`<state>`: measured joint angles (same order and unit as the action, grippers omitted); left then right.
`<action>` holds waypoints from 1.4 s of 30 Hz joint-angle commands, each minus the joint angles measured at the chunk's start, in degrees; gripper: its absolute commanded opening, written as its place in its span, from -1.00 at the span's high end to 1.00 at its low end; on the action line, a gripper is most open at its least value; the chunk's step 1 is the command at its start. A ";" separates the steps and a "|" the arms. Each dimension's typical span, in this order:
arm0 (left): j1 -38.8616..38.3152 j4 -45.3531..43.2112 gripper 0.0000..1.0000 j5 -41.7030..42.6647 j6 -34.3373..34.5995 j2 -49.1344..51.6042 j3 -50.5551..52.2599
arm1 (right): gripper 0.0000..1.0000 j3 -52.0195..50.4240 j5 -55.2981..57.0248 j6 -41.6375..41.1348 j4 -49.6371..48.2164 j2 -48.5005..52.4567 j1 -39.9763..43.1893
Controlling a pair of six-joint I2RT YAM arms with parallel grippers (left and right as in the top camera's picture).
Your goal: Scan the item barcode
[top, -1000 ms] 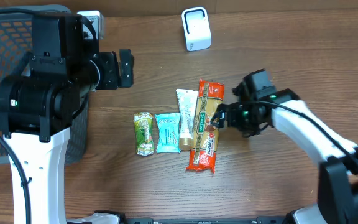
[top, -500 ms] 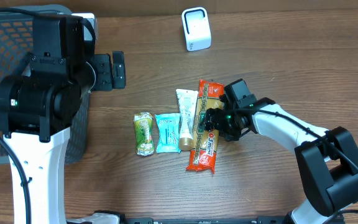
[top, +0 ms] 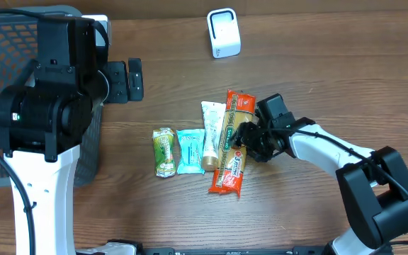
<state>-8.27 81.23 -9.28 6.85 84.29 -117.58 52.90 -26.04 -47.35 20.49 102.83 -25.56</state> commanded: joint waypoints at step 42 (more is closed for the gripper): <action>-0.33 -0.02 -0.99 -0.13 -0.46 0.37 -0.17 | 0.27 37.22 41.31 18.05 56.39 19.32 -15.08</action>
<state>-8.27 81.25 -9.26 6.87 84.40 -117.58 86.30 27.97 -34.63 79.48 121.71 -37.23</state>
